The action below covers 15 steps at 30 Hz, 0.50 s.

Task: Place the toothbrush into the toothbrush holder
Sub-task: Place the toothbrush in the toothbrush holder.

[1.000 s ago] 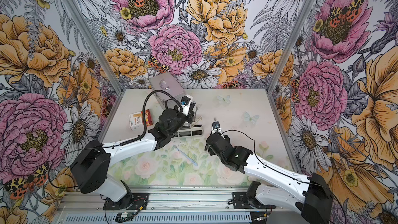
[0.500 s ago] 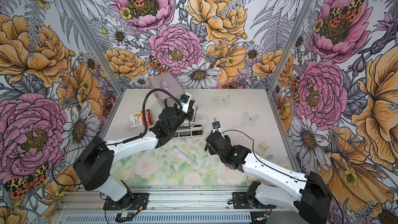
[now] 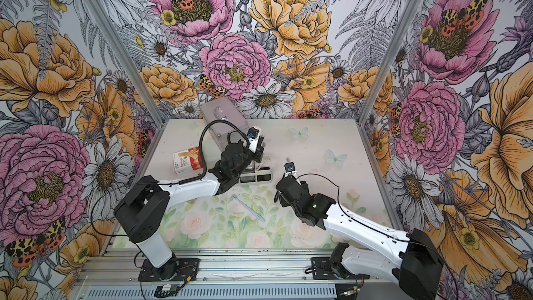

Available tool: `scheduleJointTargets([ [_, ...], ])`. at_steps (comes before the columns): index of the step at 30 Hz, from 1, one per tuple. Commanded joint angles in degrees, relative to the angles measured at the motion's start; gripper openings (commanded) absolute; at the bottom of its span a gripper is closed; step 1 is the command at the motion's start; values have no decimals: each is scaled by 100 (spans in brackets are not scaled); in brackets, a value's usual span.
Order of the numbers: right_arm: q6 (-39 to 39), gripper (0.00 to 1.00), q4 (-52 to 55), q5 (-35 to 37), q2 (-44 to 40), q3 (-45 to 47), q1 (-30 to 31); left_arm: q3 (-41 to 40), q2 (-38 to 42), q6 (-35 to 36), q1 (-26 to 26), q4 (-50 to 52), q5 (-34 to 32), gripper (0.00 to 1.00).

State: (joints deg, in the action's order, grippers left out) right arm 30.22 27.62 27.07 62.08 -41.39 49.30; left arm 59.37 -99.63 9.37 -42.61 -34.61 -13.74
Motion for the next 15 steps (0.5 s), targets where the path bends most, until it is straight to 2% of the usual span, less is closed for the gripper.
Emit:
scheduleJointTargets([
  [1,37,64,14,-26,1,34,-42,-2,-34,-166,42,-312,-4,0],
  [15,44,64,15,-18,23,45,-78,-340,-248,-416,43,-589,-200,0],
])
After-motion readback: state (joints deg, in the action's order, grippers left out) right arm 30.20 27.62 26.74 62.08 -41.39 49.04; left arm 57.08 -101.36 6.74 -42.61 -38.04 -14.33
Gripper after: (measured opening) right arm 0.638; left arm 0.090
